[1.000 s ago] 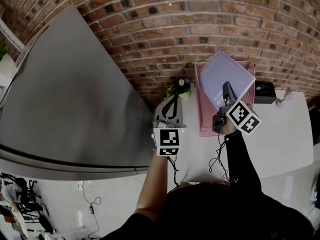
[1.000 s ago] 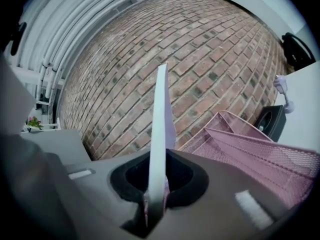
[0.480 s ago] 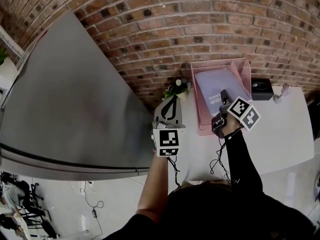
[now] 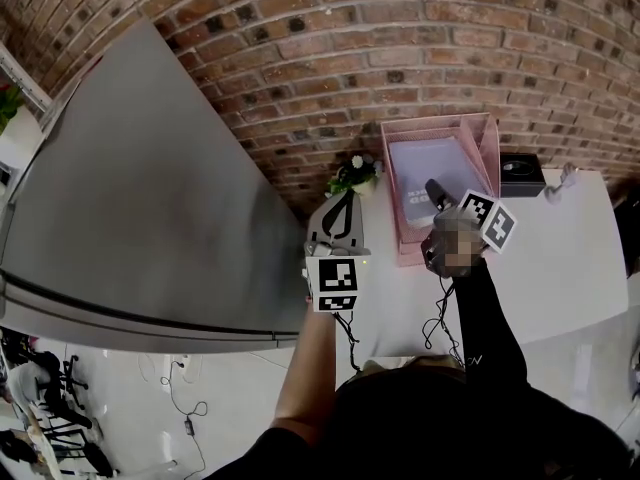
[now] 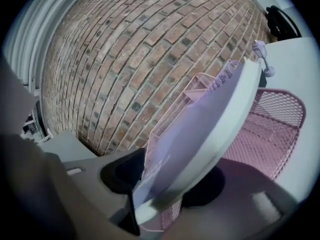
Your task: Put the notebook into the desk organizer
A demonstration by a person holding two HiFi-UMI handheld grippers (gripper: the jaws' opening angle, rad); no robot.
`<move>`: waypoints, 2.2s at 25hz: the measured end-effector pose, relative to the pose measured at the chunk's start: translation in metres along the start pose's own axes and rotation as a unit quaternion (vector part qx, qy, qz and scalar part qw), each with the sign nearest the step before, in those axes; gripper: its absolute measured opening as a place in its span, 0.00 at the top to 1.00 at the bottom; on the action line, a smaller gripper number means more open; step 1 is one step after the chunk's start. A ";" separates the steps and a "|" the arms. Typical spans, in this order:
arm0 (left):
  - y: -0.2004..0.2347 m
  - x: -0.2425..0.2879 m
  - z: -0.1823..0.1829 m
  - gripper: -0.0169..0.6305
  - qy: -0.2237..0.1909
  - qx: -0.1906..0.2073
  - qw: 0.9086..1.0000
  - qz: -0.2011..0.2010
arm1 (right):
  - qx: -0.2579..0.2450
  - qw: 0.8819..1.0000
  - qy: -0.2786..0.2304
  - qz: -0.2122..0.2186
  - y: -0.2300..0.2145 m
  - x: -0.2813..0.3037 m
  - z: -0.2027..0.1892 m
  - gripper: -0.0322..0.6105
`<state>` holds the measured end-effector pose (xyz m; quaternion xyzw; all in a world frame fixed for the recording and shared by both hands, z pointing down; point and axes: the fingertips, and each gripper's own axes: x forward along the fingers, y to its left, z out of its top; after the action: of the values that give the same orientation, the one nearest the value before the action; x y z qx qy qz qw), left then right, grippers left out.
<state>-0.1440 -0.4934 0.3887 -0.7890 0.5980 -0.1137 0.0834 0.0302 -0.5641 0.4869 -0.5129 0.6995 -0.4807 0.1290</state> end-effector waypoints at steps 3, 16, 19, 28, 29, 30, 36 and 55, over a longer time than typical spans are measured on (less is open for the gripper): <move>0.000 -0.003 0.001 0.96 -0.002 0.001 1.000 -0.001 | -0.007 1.000 0.023 0.008 0.003 0.000 -0.012 0.63; -0.006 -0.017 0.004 0.96 -0.012 -0.005 1.000 -0.013 | -0.019 0.998 0.063 0.011 0.002 -0.015 -0.031 0.57; -0.008 -0.019 0.005 0.96 -0.014 -0.006 1.000 -0.016 | -0.023 0.997 0.073 0.007 -0.001 -0.020 -0.036 0.57; -0.017 -0.030 0.008 0.96 -0.016 -0.005 0.999 -0.027 | -0.022 0.996 0.085 0.004 -0.007 -0.039 -0.050 0.57; -0.018 -0.031 0.007 0.96 -0.015 -0.006 0.999 -0.029 | -0.022 0.996 0.086 0.003 -0.008 -0.041 -0.051 0.57; -0.018 -0.033 0.007 0.96 -0.015 -0.006 0.999 -0.030 | -0.022 0.996 0.087 0.001 -0.009 -0.042 -0.053 0.57; -0.024 -0.038 0.005 0.96 -0.014 -0.006 0.999 -0.037 | -0.020 0.995 0.094 -0.005 -0.017 -0.050 -0.063 0.57; -0.043 -0.043 0.003 0.96 -0.010 -0.004 0.998 -0.058 | -0.021 0.991 0.126 -0.032 -0.044 -0.068 -0.092 0.57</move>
<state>-0.1143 -0.4405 0.3937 -0.8236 0.5511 -0.1082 0.0792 0.0240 -0.4581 0.5478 -0.4726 0.7036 -0.5305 0.0135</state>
